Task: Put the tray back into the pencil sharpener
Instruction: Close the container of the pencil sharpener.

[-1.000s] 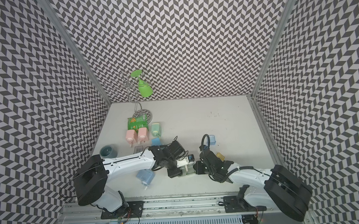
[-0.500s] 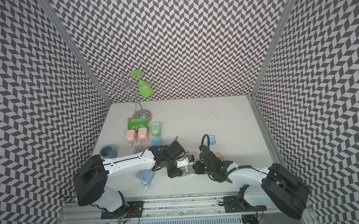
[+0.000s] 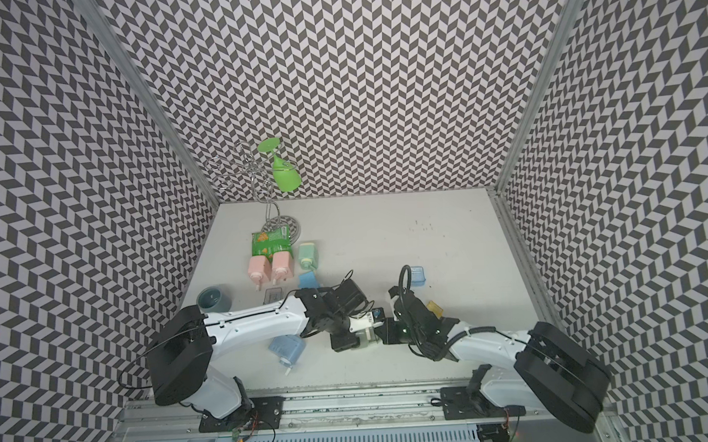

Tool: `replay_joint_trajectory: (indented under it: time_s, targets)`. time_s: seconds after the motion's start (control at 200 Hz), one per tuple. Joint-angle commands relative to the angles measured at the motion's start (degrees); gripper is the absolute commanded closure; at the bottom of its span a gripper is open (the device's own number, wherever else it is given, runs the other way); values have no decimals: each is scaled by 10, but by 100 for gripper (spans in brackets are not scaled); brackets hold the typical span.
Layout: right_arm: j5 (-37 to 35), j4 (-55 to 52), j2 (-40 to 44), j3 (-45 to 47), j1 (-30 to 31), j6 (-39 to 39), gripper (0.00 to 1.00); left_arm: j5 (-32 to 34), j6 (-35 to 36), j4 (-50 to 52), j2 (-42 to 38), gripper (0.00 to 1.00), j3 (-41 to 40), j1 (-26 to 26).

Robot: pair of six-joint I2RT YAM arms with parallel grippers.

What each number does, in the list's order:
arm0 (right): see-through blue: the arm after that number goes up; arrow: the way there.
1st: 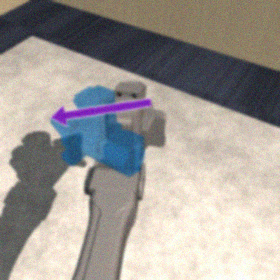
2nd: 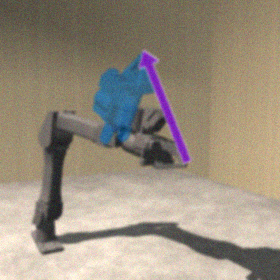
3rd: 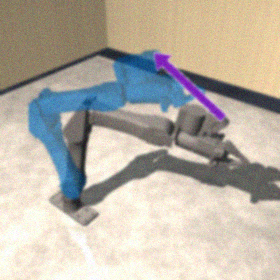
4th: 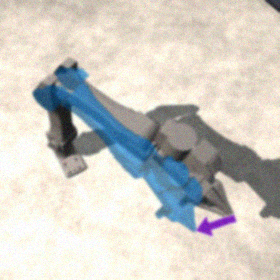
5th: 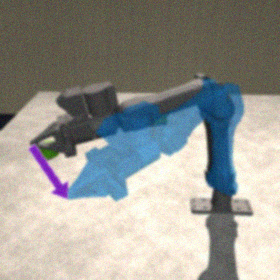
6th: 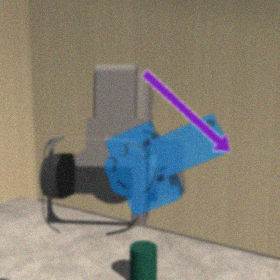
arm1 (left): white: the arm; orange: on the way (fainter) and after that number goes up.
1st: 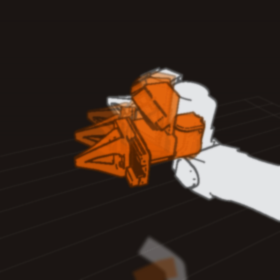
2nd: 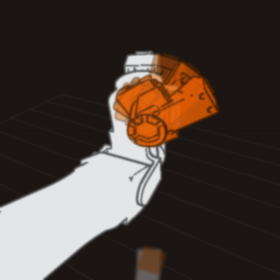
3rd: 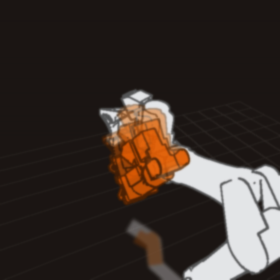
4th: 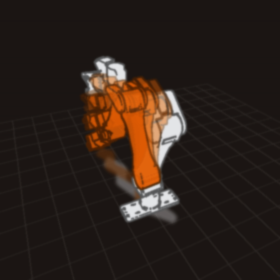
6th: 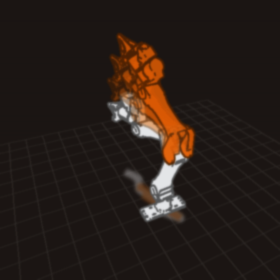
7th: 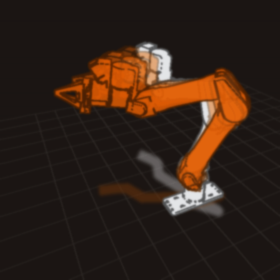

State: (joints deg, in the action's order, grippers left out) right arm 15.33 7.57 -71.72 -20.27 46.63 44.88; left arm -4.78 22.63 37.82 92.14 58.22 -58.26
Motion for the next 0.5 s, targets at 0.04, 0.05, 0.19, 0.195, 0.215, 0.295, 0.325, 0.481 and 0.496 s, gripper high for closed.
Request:
replay_joint_trajectory:
  time_s: [0.04, 0.05, 0.19, 0.195, 0.215, 0.295, 0.325, 0.481, 0.496]
  targets:
    - [15, 30, 19, 11, -13, 1, 82, 17, 1, -3, 11, 66, 6, -4]
    - [16, 27, 22, 12, -17, 0, 82, 18, 1, -3, 11, 66, 5, -3]
    - [-1, -23, 89, 28, -64, -7, 82, 20, 3, -3, 7, 66, 3, -3]
    - [-3, -25, 91, 29, -65, -7, 82, 20, 3, -3, 7, 66, 3, -3]
    - [-9, -31, 101, 31, -71, -6, 82, 20, 2, -3, 7, 66, 3, -3]
    - [-29, -27, 126, 53, -86, 1, 82, 22, 3, -3, 4, 66, 0, -3]
    - [-33, -20, 130, 59, -86, 5, 82, 22, 2, -4, 2, 67, -2, -3]
    - [26, 7, 85, 49, -87, -6, 88, 21, 3, -6, -3, 67, -6, -3]
    - [31, 6, 76, 44, -85, -9, 88, 21, 2, -6, -3, 67, -6, -3]
